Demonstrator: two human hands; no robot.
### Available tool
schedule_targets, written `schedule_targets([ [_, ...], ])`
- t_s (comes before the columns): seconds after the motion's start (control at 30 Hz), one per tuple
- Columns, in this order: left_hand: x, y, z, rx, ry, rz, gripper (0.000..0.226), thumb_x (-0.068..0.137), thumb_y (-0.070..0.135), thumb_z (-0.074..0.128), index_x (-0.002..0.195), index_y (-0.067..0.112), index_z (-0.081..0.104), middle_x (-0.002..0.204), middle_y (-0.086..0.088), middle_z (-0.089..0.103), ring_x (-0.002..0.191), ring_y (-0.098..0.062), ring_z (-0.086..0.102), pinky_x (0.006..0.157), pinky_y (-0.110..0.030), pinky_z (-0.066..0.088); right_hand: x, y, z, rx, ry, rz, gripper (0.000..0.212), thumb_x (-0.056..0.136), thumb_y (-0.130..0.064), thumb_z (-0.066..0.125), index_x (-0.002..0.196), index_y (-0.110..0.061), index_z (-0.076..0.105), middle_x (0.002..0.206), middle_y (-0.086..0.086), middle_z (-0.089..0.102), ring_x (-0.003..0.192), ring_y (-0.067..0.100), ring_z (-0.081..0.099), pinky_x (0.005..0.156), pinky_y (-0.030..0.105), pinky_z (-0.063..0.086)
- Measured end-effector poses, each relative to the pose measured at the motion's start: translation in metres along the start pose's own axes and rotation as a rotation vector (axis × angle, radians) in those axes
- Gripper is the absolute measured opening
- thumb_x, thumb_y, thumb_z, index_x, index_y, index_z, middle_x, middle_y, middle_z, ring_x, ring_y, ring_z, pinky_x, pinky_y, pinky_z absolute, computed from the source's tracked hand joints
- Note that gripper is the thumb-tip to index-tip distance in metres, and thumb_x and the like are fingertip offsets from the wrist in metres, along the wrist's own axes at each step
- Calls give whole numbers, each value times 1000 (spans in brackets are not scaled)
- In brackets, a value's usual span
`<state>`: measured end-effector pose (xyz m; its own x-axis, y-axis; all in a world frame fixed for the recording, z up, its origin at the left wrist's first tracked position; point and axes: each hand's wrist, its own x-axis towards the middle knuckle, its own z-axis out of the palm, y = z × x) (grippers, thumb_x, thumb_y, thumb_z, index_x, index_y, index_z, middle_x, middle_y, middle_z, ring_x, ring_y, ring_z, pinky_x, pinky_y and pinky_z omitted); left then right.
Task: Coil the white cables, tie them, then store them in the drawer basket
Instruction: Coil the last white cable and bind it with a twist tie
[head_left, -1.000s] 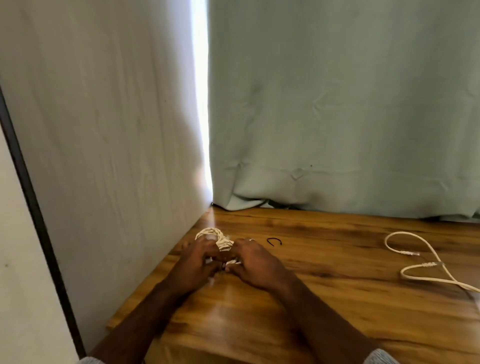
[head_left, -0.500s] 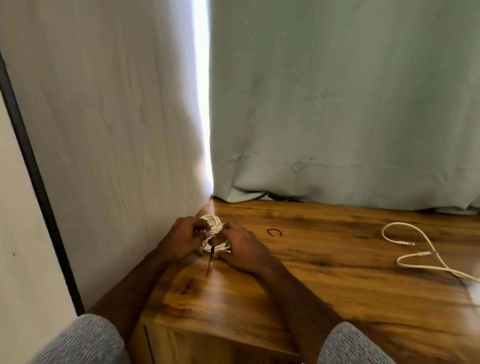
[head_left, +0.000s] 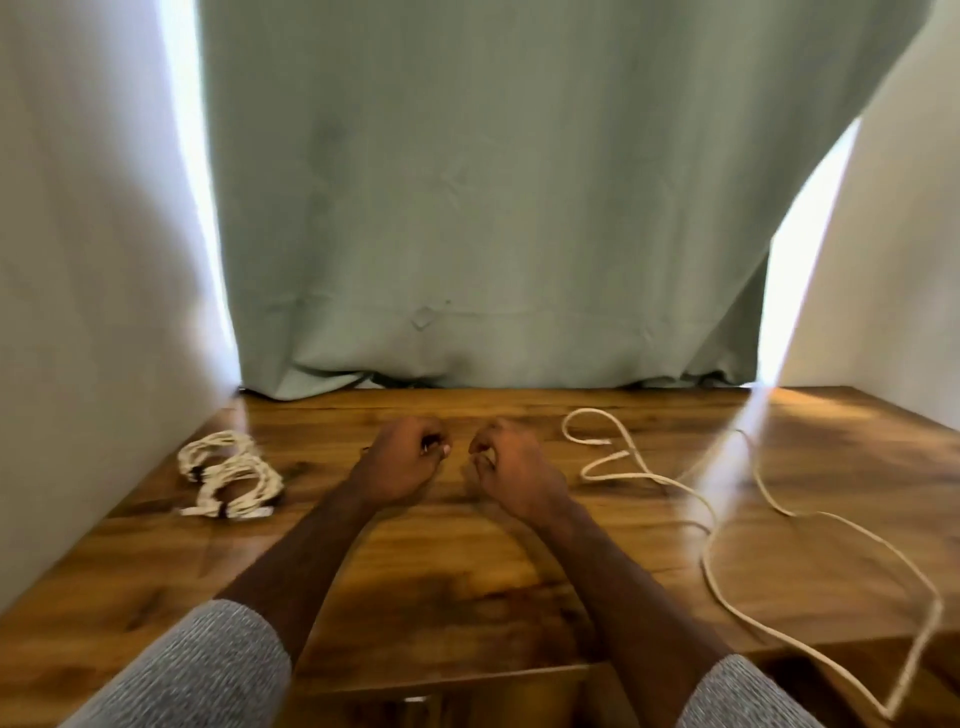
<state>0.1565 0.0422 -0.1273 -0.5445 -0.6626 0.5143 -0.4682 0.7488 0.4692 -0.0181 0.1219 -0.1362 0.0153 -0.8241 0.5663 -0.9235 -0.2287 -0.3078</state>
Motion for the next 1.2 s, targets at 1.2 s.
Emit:
schedule_targets([
  [1.2,81,40,138,-466,35,6,12,96,19,63,100,24,73,82,11,70,77,-3,64,70,-19,49,18,162,-61,-351,-132,328,26,99,-20,53,123,-23,64,126,8,65,115,29,60,98,43,48],
])
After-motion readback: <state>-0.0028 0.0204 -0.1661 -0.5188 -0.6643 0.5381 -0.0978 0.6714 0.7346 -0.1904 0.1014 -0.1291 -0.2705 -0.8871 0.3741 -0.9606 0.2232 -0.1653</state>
